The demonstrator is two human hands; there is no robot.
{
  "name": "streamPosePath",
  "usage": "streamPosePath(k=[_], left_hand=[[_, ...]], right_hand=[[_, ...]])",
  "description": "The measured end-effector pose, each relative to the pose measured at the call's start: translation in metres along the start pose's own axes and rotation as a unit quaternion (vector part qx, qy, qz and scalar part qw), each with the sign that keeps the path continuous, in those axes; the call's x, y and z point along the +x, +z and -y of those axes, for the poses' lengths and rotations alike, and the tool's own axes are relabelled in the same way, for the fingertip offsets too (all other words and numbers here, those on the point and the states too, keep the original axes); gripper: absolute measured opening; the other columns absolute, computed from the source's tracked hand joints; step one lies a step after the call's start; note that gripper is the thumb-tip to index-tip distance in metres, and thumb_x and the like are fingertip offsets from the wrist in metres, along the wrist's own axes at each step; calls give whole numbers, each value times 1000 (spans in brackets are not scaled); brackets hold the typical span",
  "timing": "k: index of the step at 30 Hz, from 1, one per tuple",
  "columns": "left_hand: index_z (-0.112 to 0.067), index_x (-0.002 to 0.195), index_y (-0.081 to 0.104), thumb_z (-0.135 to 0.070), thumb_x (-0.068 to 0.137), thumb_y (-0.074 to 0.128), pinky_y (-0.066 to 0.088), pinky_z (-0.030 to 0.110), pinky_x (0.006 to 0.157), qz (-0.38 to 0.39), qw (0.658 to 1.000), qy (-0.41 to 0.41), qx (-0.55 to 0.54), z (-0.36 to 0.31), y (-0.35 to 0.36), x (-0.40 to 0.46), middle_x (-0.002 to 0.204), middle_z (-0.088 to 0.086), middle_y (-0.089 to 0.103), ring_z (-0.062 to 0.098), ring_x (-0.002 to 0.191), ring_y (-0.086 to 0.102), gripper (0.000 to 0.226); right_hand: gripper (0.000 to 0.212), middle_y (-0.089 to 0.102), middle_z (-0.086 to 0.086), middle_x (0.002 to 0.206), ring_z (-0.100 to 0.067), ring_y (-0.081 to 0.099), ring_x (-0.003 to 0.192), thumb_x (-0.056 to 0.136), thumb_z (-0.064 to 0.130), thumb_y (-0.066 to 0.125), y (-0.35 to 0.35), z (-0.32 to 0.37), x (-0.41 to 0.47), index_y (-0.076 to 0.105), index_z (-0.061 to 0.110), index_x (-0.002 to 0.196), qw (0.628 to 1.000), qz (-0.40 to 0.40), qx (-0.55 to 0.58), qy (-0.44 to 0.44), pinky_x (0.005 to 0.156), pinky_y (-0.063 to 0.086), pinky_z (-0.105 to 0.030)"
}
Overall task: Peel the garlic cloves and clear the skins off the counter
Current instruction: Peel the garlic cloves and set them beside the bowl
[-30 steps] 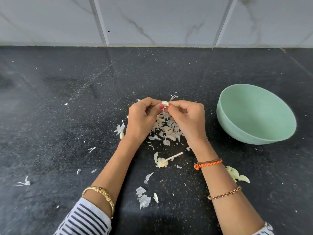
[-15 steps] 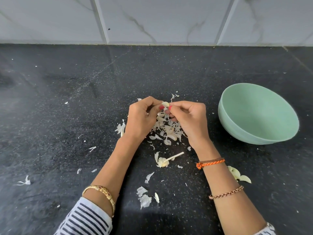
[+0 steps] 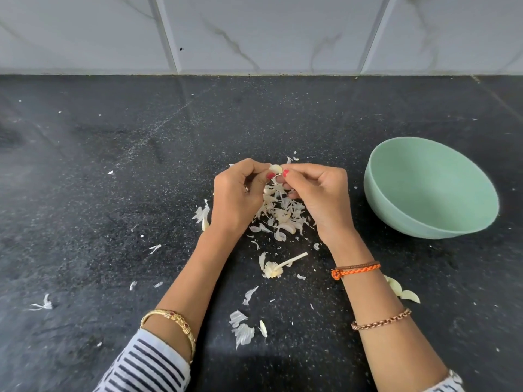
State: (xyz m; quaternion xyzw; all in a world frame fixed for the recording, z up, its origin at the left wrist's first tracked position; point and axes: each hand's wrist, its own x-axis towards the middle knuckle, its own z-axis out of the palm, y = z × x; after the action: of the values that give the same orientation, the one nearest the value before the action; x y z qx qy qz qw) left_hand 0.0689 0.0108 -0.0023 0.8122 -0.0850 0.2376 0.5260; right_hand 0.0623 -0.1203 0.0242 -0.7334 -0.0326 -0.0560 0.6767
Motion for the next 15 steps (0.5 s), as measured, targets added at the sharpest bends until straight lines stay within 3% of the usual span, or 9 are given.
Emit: streamPosePath(k=[5, 9, 15], left_hand=[[0, 83, 68, -11, 83, 58, 43, 21, 58, -1, 999, 33, 32, 0, 3, -2, 71, 10, 66, 17, 67, 55, 15], [1, 78, 64, -12, 83, 55, 38, 15, 58, -2, 997, 36, 67, -1, 6, -3, 67, 9, 63, 13, 65, 50, 16], [-1, 86, 67, -13, 84, 56, 46, 29, 59, 7, 1000, -6, -6, -6, 6, -4, 75, 11, 68, 22, 68, 57, 17]], right_hand=[[26, 70, -1, 68, -21, 66, 66, 82, 1, 62, 3, -5, 1, 70, 25, 76, 995, -37, -73, -59, 61, 54, -32], [16, 67, -9, 63, -23, 60, 59, 83, 5, 58, 8, -12, 1, 72, 11, 79, 980, -59, -160, -99, 58, 50, -40], [25, 52, -9, 50, -22, 42, 47, 84, 12, 53, 13, -19, 0, 62, 1, 64, 973, -64, -184, -125, 46, 40, -39]])
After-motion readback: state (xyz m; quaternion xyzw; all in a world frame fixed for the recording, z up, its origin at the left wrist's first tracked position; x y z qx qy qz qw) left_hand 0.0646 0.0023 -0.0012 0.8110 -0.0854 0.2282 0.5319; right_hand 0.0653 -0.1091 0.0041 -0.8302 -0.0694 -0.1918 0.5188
